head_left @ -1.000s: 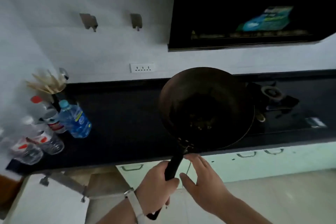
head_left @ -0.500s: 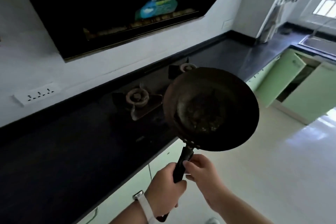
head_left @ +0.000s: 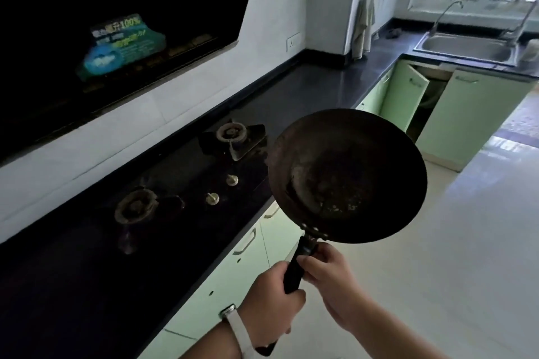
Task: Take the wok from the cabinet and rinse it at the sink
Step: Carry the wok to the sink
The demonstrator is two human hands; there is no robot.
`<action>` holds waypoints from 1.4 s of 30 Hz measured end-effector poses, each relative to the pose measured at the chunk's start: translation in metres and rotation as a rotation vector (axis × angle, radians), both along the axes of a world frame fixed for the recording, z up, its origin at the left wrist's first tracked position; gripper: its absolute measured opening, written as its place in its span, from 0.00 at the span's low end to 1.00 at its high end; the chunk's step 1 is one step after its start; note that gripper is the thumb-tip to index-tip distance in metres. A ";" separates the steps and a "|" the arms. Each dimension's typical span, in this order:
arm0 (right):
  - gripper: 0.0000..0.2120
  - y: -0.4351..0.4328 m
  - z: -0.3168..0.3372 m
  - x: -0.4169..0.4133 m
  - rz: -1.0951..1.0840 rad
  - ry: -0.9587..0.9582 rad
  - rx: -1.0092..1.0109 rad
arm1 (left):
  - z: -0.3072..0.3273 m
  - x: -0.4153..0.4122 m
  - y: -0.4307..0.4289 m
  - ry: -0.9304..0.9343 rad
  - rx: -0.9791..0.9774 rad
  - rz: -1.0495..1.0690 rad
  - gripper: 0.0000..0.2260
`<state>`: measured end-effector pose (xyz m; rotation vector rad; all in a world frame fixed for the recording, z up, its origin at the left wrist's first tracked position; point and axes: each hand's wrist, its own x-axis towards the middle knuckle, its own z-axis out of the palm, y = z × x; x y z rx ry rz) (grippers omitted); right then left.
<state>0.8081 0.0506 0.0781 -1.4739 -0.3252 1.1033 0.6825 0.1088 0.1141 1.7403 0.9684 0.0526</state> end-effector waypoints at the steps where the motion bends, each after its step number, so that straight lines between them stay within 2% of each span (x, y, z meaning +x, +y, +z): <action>1: 0.26 -0.002 0.001 0.019 -0.008 0.003 0.009 | 0.002 0.019 -0.001 0.000 0.009 -0.013 0.09; 4: 0.26 -0.009 0.007 0.073 -0.030 0.001 0.037 | 0.006 0.073 -0.004 -0.009 0.034 -0.057 0.08; 8: 0.17 -0.020 0.015 0.133 -0.050 -0.044 0.058 | 0.010 0.135 -0.007 -0.021 0.059 -0.124 0.08; 20: 0.18 -0.022 0.009 0.269 -0.307 -0.088 0.048 | 0.004 0.290 0.016 -0.075 0.036 -0.337 0.11; 30: 0.21 0.049 0.002 0.425 -0.479 -0.123 -0.019 | -0.009 0.463 0.106 -0.088 -0.023 -0.519 0.12; 42: 0.18 0.138 0.037 0.590 -0.609 -0.173 -0.027 | 0.015 0.645 0.206 -0.128 -0.053 -0.662 0.11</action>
